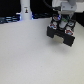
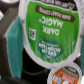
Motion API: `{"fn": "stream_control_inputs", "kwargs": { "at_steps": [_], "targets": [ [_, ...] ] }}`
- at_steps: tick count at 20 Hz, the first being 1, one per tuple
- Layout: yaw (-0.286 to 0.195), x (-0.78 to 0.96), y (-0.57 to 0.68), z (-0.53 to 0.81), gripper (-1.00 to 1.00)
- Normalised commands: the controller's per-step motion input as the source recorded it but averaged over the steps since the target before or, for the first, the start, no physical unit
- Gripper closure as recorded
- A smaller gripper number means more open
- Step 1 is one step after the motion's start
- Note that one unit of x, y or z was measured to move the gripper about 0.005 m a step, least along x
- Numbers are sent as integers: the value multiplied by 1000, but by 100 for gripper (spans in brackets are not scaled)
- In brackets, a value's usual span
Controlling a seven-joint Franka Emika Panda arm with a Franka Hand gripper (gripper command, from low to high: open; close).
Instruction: Open the kcup holder, insert the kcup into the holder, and close the kcup holder
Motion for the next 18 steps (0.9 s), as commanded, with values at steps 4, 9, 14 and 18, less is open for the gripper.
{"fn": "stream_control_inputs", "kwargs": {
  "at_steps": [4, 9, 14, 18],
  "targets": [
    [72, -7, -38, -186, 100],
    [61, 0, 0, 31, -100],
    [51, 87, -97, 137, -100],
    [50, 226, -234, 370, -100]
  ]
}}
